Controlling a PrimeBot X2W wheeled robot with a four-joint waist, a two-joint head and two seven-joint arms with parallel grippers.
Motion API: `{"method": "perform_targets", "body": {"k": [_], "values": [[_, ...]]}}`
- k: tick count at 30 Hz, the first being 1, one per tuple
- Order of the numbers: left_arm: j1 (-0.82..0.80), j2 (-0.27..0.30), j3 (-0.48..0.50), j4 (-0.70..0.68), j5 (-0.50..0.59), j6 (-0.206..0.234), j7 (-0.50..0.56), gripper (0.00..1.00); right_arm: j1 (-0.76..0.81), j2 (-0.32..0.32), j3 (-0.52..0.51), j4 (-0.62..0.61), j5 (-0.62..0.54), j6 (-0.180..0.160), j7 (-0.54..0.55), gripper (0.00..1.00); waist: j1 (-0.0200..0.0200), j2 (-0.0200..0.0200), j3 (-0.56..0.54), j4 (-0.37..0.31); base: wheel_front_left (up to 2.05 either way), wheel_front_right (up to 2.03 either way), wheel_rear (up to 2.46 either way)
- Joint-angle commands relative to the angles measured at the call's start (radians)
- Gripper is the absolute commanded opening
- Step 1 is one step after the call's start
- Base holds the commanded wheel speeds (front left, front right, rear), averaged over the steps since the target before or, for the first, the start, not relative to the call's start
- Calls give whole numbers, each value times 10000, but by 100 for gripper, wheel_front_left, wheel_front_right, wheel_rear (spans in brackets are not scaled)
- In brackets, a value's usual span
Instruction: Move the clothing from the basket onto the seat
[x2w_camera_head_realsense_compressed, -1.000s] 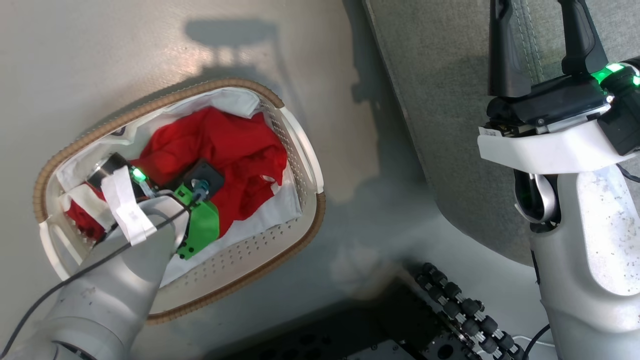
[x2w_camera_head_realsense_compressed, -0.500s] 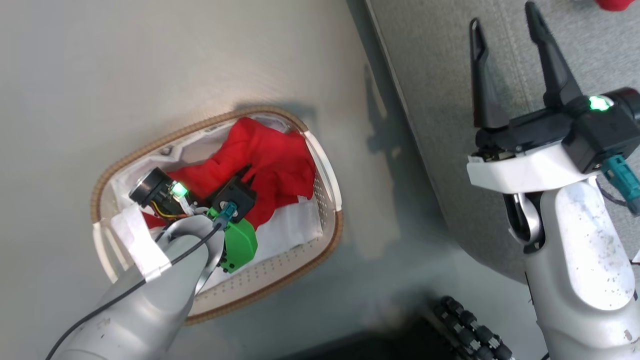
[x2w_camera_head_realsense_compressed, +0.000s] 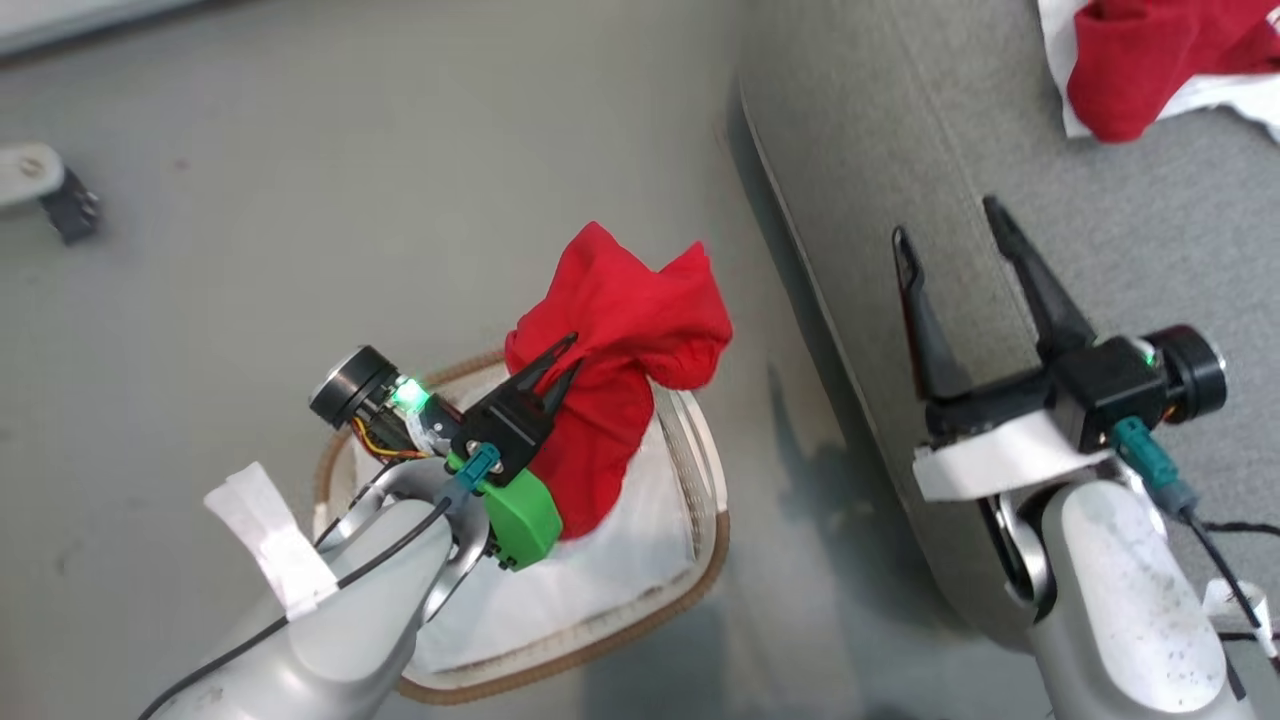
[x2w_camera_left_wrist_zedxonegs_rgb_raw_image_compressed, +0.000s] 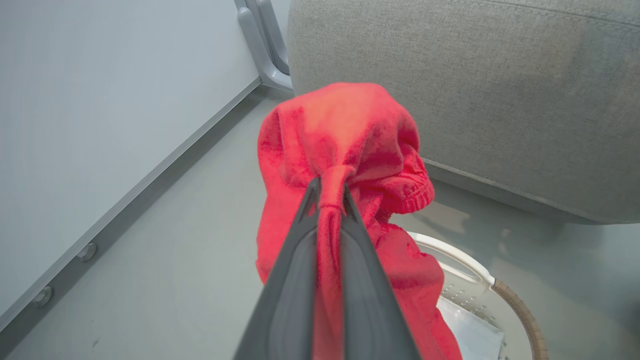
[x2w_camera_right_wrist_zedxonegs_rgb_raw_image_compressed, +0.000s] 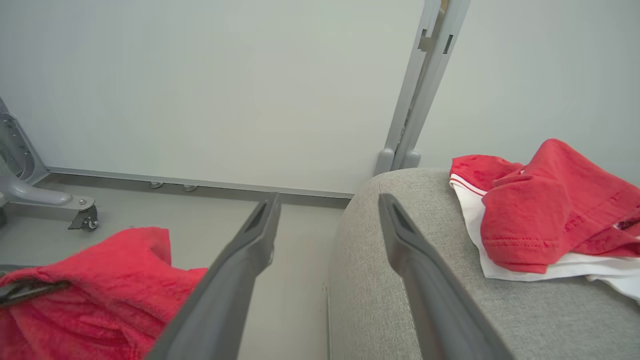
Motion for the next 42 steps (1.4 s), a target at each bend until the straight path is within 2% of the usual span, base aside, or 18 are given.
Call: {"method": "perform_targets", "body": {"k": [1,10,18,28,42], "values": [[186,63,74,-201,97,-79,-4,0,313,-41,0,106,-110,-14,-2,100,1,0,-1773,681,0,0,0],[92,400,391,-1163,-112,-279,-4,0,1276,-38,263,600,-52,-14,-2,100,1,0,-3510,687,0,0,0],[-732,317,481,-1548,-872,-497,301,0,1549,-38,947,924,34,-14,-2,100,1,0,-4546,604,0,0,0],[-1588,169,610,-2320,-1549,-558,682,0,1027,-37,1694,1352,213,-14,-2,100,1,0,-4747,687,0,0,0],[-1619,-112,376,-2661,-1831,-554,837,0,65,-37,2231,2718,550,-14,-2,100,1,0,-4977,983,0,0,0]]}}
